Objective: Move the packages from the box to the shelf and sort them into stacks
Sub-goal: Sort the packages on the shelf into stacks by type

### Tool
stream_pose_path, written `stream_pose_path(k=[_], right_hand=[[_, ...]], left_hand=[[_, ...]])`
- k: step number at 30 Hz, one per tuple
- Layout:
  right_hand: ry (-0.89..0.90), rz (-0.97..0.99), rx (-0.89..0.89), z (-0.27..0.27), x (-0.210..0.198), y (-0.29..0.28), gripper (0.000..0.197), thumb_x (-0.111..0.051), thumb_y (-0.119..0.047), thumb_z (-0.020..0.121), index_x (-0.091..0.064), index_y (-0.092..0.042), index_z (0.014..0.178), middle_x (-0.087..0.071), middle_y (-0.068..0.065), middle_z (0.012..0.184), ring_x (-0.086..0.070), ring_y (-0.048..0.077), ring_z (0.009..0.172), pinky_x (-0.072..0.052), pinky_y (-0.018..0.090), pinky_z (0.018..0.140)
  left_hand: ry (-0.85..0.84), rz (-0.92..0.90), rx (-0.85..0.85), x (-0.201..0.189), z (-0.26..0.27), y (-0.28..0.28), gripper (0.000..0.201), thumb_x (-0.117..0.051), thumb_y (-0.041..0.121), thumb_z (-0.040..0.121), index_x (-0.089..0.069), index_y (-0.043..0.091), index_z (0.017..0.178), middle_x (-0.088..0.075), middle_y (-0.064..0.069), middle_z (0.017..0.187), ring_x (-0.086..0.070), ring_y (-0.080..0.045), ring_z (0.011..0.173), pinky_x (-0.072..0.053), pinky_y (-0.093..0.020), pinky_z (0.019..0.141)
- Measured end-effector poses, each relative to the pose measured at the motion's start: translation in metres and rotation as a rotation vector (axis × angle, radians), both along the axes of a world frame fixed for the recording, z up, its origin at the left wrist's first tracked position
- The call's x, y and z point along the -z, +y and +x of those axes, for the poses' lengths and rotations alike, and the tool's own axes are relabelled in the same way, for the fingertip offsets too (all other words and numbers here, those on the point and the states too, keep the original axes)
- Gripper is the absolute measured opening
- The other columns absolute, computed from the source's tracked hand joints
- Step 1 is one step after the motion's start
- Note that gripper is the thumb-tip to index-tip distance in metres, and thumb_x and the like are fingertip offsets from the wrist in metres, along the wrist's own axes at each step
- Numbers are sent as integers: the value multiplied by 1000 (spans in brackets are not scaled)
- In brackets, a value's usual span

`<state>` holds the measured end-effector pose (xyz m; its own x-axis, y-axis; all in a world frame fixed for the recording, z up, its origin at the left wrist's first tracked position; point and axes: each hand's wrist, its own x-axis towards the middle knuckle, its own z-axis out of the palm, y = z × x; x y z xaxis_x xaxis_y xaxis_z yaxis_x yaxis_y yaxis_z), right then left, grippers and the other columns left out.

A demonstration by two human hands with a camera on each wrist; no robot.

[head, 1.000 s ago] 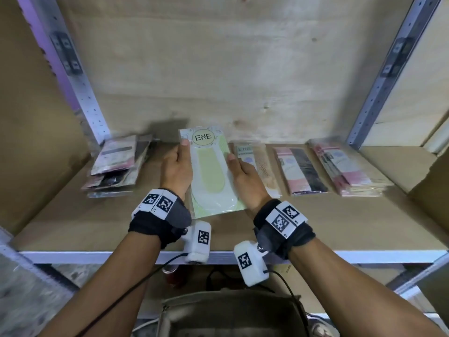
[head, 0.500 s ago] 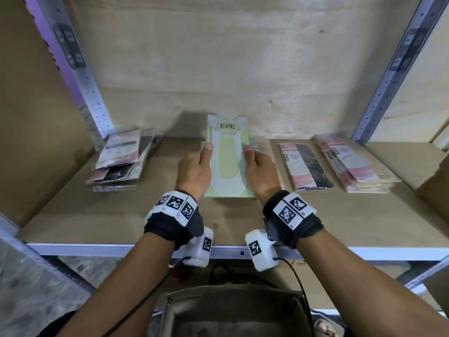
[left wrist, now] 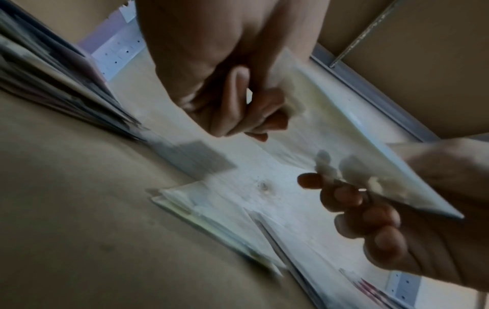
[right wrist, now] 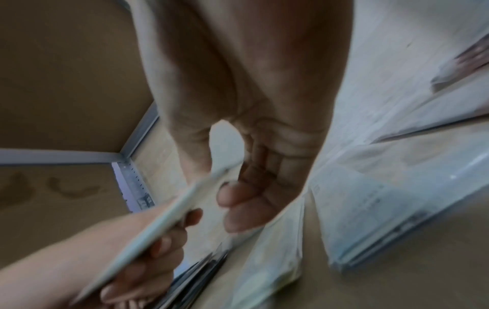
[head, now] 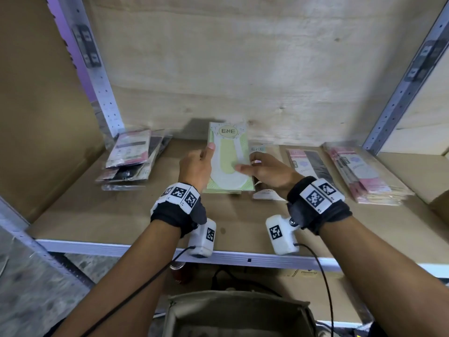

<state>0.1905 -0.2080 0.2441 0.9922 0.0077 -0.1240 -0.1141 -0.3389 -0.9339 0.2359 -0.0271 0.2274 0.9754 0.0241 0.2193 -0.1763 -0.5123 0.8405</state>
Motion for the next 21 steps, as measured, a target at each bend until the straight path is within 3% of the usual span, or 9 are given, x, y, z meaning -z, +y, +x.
stream_pose_path(k=[3, 5, 7, 9, 11, 13, 17, 19, 21], right_hand=[[20, -89, -26, 11, -11, -1, 35, -75, -23, 87, -64, -7, 117, -70, 7, 110, -68, 25, 97, -55, 29, 66], [57, -143, 26, 21, -16, 1, 28, -75, -19, 87, -63, -3, 106, -70, 10, 99, -68, 23, 80, -56, 30, 59], [138, -219, 37, 32, -16, 5, 19, -76, -18, 86, -62, -5, 88, -69, 10, 77, -66, 19, 59, -61, 30, 57], [209, -281, 51, 41, -14, 11, 23, -78, -18, 84, -61, -4, 81, -67, 11, 65, -66, 20, 52, -63, 34, 62], [235, -354, 72, 49, -10, 17, 29, -81, -20, 81, -65, 2, 91, -71, 16, 72, -72, 28, 66, -63, 43, 75], [227, -408, 98, 55, -9, 23, 37, -84, -22, 78, -67, 3, 99, -73, 17, 79, -74, 33, 79, -61, 47, 82], [227, -511, 103, 62, -7, 32, 49, -88, -26, 73, -65, -1, 108, -71, 16, 104, -70, 30, 94, -58, 45, 88], [240, -547, 109, 64, -5, 36, 56, -89, -26, 71, -62, 0, 114, -69, 15, 111, -69, 31, 101, -58, 46, 87], [252, -559, 114, 64, -3, 38, 55, -89, -24, 71, -62, 1, 113, -69, 16, 111, -71, 32, 97, -60, 46, 84]], left_hand=[[64, 16, 46, 3, 8, 5, 61, -39, 55, 100, -55, 6, 69, -57, -9, 57, -52, -20, 48, -37, -27, 51], [172, -7, 115, 5, 15, 9, 51, -50, 53, 96, -66, 5, 90, -65, -5, 63, -57, -14, 46, -48, -25, 57], [263, -3, 176, 6, 21, 15, 43, -66, 45, 90, -66, 9, 114, -70, -6, 81, -65, -17, 63, -58, -32, 73], [304, 70, 203, 6, 25, 18, 47, -74, 37, 85, -64, 9, 122, -71, -7, 102, -70, -23, 89, -56, -38, 91], [287, 122, 198, 7, 27, 19, 38, -77, 29, 83, -67, 9, 114, -70, -8, 107, -69, -27, 100, -54, -41, 96], [260, 141, 190, 8, 26, 20, 28, -79, 24, 81, -69, 12, 105, -69, -8, 101, -67, -25, 98, -52, -41, 97], [291, 143, 172, 12, 30, 22, 43, -81, 21, 80, -69, 4, 117, -70, -10, 115, -65, -25, 108, -49, -36, 100], [323, 159, 196, 12, 32, 22, 41, -81, 17, 80, -70, 0, 115, -71, -14, 116, -65, -29, 111, -50, -41, 101], [331, 182, 219, 12, 32, 22, 37, -80, 15, 79, -70, -4, 110, -71, -19, 113, -66, -33, 109, -51, -44, 98]])
